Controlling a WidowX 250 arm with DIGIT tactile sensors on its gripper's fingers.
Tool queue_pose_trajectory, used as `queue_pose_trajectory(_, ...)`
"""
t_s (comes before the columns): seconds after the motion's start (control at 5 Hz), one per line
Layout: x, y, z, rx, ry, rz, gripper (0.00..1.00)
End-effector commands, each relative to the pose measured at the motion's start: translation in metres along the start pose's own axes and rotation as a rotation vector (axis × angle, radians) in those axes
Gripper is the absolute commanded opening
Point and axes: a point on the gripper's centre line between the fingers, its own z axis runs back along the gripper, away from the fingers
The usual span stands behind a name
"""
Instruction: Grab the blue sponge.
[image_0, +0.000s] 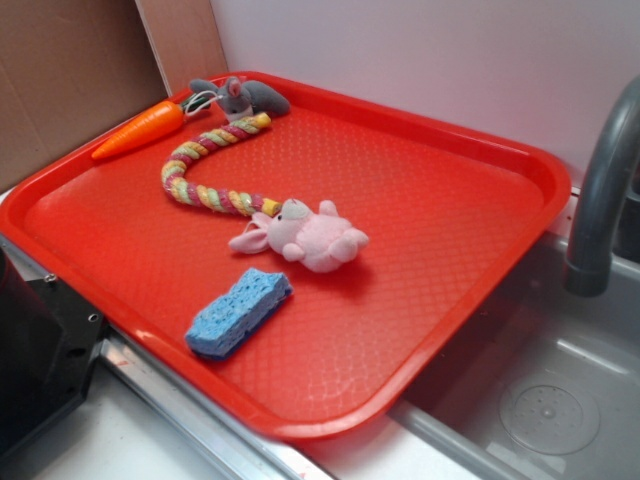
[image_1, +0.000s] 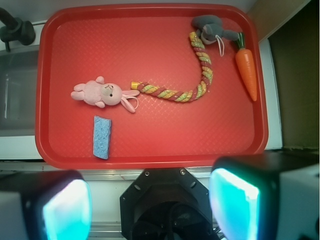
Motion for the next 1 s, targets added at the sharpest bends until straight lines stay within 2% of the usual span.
queue_pose_trajectory(0.0,0.0,0.0,0.0,0.0,0.0,0.0,1.0)
queue_pose_trajectory(0.2,-0.007,-0.012,-0.05,-0.076,0.069,0.179,1.0)
queue_pose_trajectory(0.4,0.005,-0.035,-0.102,-0.095,0.057,0.183,1.0)
queue_pose_trajectory(0.6,0.016,-0.065,-0.154,-0.097,0.044,0.169,1.0)
queue_pose_trajectory(0.8,0.022,-0.078,-0.191,-0.055,0.058,0.081,1.0)
